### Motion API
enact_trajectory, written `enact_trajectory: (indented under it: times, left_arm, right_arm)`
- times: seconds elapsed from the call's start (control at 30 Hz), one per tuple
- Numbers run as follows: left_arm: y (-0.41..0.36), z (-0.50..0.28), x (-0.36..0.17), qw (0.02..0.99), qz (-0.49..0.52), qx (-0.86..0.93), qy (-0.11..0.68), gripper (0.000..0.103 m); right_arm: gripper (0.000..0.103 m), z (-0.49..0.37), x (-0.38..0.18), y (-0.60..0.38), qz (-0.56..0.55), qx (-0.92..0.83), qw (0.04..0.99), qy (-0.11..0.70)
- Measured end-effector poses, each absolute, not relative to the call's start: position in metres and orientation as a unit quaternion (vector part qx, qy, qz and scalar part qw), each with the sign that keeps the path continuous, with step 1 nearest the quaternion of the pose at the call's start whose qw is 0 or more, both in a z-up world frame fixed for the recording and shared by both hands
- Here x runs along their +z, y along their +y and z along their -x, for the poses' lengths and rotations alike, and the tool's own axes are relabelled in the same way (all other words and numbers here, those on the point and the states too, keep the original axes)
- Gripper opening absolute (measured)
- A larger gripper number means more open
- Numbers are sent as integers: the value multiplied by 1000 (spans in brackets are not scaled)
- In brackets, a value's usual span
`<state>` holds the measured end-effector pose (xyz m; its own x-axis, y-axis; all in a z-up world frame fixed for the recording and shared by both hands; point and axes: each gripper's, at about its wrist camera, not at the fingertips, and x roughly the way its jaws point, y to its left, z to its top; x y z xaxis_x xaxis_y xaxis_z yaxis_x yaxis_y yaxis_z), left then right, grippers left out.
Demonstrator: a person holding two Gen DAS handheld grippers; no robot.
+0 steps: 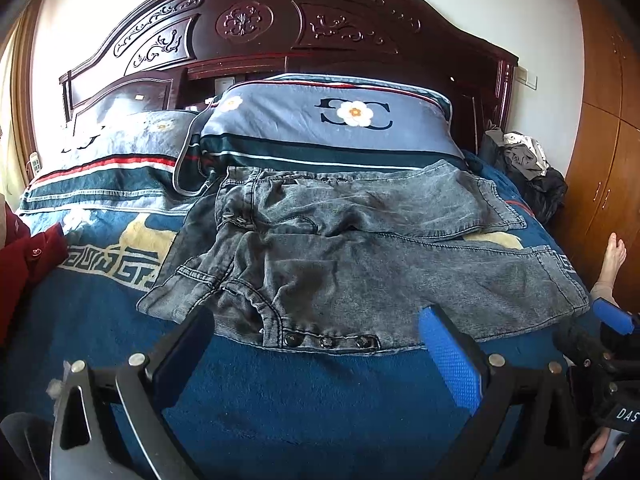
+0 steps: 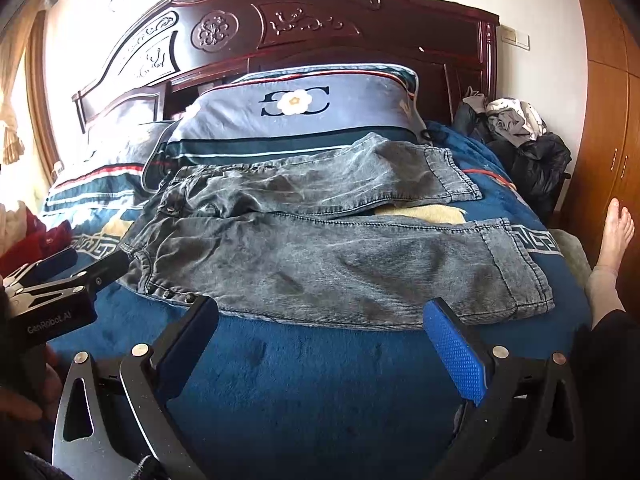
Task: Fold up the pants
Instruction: 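Move both grippers toward the waistband of the grey jeans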
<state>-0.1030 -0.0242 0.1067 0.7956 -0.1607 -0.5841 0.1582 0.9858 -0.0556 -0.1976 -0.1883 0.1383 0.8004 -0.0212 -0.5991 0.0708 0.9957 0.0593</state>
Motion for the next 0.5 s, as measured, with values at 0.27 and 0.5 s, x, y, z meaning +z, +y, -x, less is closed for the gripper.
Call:
enact_trajectory:
  times: [0.27,0.5]
  left_arm:
    - [-20,89,110,942,4,-81,324,103]
    - [-3,43,122,939,9,-71,335,103]
  right_arm:
    - [103,178,146,-200,-39,-14,938,345]
    - [103,138,155,-215,-21,15,933,359]
